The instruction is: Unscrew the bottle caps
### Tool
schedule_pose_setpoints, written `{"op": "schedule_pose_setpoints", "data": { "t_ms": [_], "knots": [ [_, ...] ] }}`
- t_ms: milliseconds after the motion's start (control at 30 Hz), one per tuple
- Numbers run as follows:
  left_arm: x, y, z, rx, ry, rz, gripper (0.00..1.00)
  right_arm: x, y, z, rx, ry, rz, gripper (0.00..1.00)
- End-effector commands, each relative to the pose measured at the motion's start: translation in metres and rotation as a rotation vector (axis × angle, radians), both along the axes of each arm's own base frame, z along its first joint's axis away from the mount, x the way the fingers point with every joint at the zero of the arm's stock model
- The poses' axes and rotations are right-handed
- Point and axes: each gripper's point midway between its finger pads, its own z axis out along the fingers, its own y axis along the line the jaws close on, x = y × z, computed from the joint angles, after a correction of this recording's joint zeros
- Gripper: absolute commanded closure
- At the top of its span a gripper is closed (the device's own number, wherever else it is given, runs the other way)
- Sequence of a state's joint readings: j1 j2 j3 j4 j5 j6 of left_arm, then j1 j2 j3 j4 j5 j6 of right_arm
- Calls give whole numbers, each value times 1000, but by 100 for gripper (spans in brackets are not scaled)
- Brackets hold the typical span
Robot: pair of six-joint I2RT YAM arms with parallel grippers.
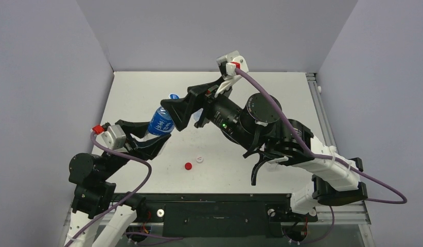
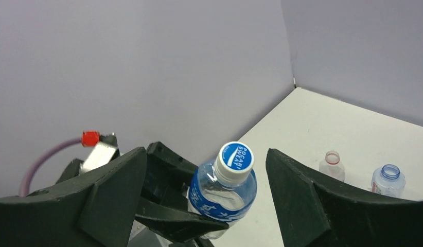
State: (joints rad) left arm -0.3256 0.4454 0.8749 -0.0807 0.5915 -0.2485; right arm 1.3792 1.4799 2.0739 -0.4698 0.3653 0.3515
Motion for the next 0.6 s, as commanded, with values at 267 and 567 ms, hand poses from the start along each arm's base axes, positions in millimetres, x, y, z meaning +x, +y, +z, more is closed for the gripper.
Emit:
{"op": "schedule_pose_setpoints", "data": {
  "t_ms": [267,567],
  "knots": [
    [21,23,-2,73,-122,188,99,29,29,-16,-29,91,-161,25],
    [19,23,-4,80,-129,189,99,35,28,-15,72,136,-154,70]
  ]
}}
